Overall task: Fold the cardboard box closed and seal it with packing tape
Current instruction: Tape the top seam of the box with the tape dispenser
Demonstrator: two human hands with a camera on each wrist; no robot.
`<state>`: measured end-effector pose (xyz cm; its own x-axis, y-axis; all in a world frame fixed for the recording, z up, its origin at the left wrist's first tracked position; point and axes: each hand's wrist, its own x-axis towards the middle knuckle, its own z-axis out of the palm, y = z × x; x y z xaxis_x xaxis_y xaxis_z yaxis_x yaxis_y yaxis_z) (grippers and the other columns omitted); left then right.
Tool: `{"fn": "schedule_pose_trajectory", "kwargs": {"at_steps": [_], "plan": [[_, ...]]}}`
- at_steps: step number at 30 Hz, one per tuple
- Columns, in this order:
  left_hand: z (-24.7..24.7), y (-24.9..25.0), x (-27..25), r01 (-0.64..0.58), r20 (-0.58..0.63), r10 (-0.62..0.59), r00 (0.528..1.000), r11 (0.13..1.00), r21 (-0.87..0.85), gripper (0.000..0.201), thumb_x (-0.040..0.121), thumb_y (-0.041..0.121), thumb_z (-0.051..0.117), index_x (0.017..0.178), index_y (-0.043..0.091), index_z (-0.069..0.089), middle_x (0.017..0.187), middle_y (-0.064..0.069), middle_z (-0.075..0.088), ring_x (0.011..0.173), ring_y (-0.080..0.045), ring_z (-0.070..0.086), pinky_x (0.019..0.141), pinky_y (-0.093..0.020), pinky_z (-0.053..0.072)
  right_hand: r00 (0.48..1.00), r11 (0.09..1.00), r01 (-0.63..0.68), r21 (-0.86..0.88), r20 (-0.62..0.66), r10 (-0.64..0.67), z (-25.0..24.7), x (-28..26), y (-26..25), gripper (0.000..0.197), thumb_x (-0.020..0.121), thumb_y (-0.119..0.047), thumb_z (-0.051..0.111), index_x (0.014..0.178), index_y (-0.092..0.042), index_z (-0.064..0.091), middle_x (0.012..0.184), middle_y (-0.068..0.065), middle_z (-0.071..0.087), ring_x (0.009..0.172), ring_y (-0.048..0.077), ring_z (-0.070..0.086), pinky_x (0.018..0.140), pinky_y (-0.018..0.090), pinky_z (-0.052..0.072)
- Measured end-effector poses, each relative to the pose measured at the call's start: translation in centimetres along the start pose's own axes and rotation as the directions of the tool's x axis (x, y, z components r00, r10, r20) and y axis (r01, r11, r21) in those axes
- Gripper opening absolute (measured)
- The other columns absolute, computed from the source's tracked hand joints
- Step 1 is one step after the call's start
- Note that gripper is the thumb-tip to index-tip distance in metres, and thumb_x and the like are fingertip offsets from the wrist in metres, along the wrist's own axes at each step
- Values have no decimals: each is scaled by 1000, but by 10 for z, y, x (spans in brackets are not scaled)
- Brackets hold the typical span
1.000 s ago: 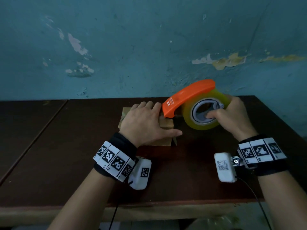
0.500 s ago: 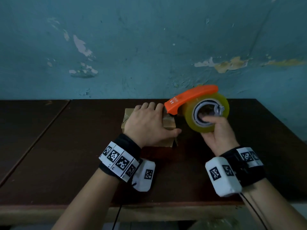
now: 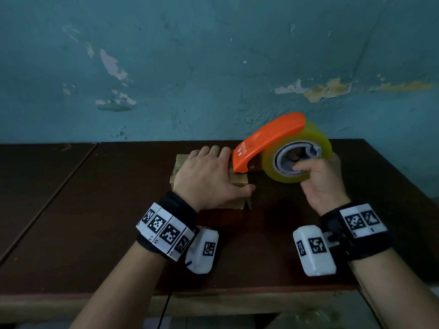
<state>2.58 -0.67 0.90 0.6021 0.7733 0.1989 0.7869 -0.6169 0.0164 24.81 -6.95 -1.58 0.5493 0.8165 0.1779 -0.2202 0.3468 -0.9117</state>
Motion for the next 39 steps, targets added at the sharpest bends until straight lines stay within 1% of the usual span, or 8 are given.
{"fn": "schedule_pose_trajectory", "kwargs": {"at_steps": [12, 18, 21, 24, 28, 33, 36, 39], "plan": [[-2, -4, 2, -10, 38, 10, 999, 1000, 5, 89, 76, 90, 40, 135, 23, 48, 124, -2, 60, 115, -24, 55, 102, -41, 42, 998, 994, 12, -111, -55, -18, -28, -2, -10, 47, 65, 31, 50, 84, -8, 68, 83, 2, 75, 89, 22, 74, 70, 32, 61], [-3, -3, 1, -5, 29, 4, 1000, 1000, 11, 88, 75, 91, 39, 132, 24, 50, 120, -1, 61, 112, -23, 56, 100, -40, 42, 999, 987, 45, -154, -19, -49, -28, 1, -11, 45, 66, 30, 51, 83, -9, 65, 92, 10, 70, 88, 20, 73, 75, 33, 62], [-4, -3, 1, -2, 24, 2, 1000, 1000, 15, 88, 75, 91, 37, 131, 24, 50, 120, -1, 61, 112, -23, 56, 100, -40, 42, 997, 977, 71, -201, -2, -73, -28, 3, -10, 46, 64, 30, 51, 79, -12, 63, 85, 3, 71, 88, 20, 72, 77, 35, 61], [-2, -1, 1, -35, 17, 35, 999, 999, -12, 88, 82, 84, 41, 142, 20, 45, 133, -3, 56, 126, -24, 51, 109, -41, 37, 996, 973, 85, -216, -3, -88, -27, 4, -10, 47, 63, 31, 50, 77, -13, 62, 75, -5, 72, 83, 15, 72, 72, 31, 58], [0, 5, 3, -137, 39, 139, 989, 989, -62, 86, 94, 65, 46, 159, 11, 26, 164, -9, 33, 155, -24, 21, 127, -41, 16, 996, 972, 90, -216, 7, -90, -26, 2, -7, 48, 63, 31, 50, 76, -14, 62, 73, -8, 72, 81, 12, 72, 68, 27, 57], [1, 6, 4, -110, -7, 110, 994, 994, -27, 85, 83, 74, 43, 146, 17, 43, 133, -2, 56, 125, -23, 53, 111, -39, 36, 993, 967, 119, -226, 21, -117, -25, 3, -4, 48, 63, 31, 51, 77, -13, 63, 74, -7, 72, 82, 14, 72, 68, 27, 59], [-1, 6, 5, -79, 6, 79, 997, 997, -17, 93, 77, 86, 48, 143, 21, 45, 128, 0, 56, 120, -21, 54, 108, -39, 39, 992, 962, 126, -241, 35, -121, -27, 3, -6, 49, 64, 31, 53, 77, -14, 64, 74, -8, 73, 81, 13, 72, 68, 27, 59], [0, 5, 6, -75, -11, 75, 997, 997, -1, 83, 81, 79, 53, 141, 22, 46, 127, 1, 56, 121, -20, 54, 107, -37, 39, 992, 958, 127, -256, 45, -120, -30, 5, -9, 50, 63, 32, 55, 79, -14, 66, 75, -8, 73, 83, 14, 72, 70, 30, 59]]}}
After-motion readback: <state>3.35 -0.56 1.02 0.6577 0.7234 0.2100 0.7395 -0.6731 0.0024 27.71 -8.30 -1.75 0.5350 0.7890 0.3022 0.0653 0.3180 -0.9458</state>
